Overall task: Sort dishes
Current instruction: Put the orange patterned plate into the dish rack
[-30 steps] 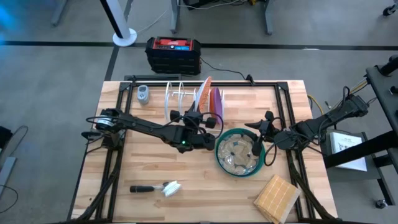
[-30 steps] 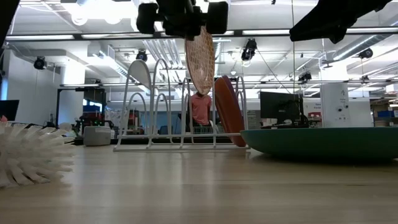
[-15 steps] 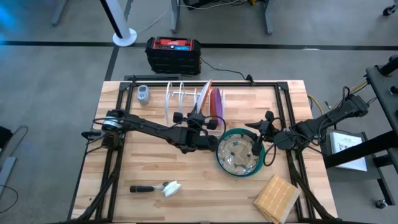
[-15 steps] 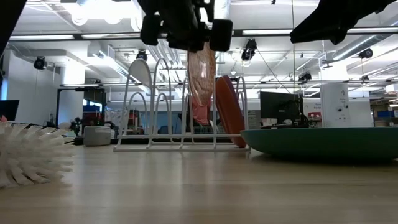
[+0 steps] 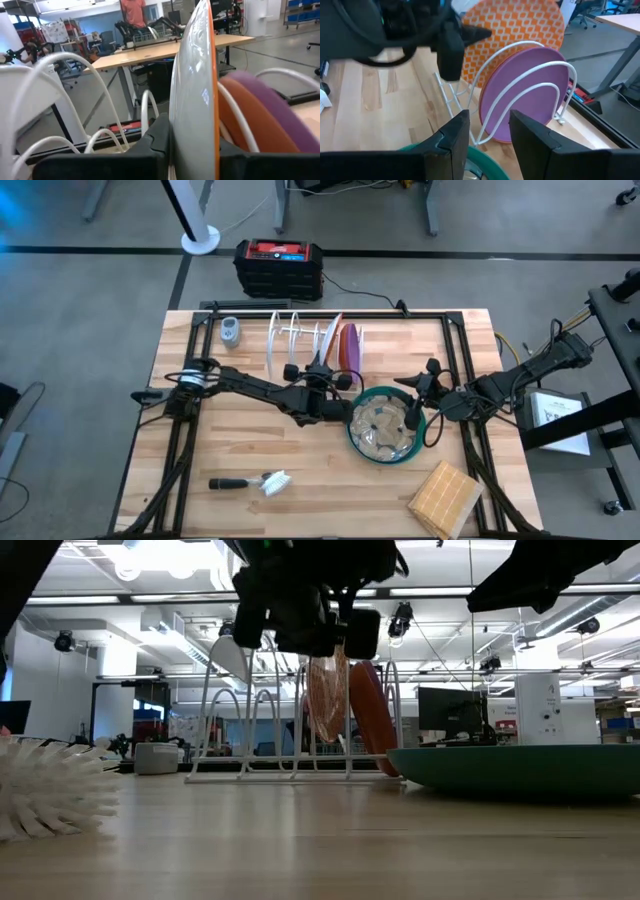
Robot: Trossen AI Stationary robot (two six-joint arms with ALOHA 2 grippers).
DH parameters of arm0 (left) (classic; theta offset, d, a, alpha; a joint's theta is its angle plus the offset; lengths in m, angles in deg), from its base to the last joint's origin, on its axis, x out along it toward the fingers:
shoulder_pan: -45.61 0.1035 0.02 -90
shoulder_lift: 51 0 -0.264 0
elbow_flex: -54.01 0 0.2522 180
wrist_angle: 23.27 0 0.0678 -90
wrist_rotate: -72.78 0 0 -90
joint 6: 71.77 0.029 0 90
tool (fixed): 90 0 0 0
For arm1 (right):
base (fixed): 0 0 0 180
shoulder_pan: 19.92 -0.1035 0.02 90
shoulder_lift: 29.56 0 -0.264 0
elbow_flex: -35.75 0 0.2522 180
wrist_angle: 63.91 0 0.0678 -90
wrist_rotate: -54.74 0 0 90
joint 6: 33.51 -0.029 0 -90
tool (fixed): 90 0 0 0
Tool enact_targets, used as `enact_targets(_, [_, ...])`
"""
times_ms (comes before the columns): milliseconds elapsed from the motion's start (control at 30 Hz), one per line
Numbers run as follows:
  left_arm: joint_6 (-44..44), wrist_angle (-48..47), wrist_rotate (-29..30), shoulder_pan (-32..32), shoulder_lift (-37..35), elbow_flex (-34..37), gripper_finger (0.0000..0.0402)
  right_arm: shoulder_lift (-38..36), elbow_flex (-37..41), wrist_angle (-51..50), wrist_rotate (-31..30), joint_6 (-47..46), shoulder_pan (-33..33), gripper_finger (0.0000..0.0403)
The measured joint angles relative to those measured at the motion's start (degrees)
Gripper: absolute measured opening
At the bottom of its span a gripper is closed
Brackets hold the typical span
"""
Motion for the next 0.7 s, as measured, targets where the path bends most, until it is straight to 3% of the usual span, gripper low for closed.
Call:
enact_targets(333, [-1.89,0.00,-1.45,0.73,3.57,0.00,0.0022,0.00,0.09,0.01,-0.02,0.21,0.35,0.0117])
enact_targets(700, [-2.86,-0.08,-2.33,1.15,4.55,0.00,0.0022,0.00,0.20,0.01,-0.02,0.26,0.37,0.0133])
